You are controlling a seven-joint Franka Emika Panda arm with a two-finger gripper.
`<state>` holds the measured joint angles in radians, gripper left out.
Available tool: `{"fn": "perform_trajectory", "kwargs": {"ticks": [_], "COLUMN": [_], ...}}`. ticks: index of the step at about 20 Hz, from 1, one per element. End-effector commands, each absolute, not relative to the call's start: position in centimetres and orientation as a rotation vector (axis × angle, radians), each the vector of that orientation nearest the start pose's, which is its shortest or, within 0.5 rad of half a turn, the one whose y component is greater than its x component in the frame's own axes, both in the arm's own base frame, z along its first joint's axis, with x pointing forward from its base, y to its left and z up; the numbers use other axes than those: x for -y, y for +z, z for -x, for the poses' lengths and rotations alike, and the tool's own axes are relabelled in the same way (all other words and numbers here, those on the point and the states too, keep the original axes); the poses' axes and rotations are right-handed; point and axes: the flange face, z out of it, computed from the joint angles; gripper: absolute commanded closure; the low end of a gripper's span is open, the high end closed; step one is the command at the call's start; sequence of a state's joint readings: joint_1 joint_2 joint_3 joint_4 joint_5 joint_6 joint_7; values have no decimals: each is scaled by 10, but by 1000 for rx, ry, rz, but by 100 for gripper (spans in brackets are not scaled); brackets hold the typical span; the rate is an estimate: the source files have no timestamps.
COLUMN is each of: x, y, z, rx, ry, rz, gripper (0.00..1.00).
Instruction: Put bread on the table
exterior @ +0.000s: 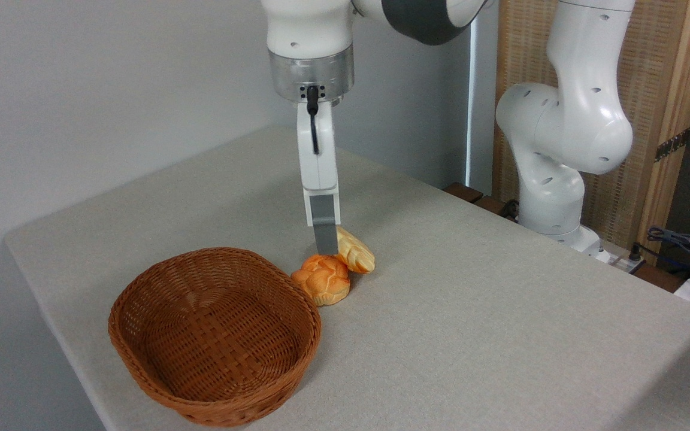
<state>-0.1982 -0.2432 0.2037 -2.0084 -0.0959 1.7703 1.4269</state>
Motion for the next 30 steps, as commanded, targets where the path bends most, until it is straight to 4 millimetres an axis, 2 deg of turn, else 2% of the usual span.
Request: {"fn": "perform_trajectory", "kwargs": {"ticks": [1,5,7,11,16,24,28,30], "x": [-4,1,3,19,43,48,50,52], "y": [575,580,578,569,562,557,562,558], "z": [-507,-520,-526,-539,-541,-543,-547,-549], "rx": [-1785,-1495,-1382,-1205,-1238,-1266,-1262,-1262], "ry": [-173,-166,-159,-160,-132,-79,-134,-144], "rz": [2681,2849,2911,2980,2962,2876,2903,2932], "gripper": [0,0,0,0,0,0,0,0]}}
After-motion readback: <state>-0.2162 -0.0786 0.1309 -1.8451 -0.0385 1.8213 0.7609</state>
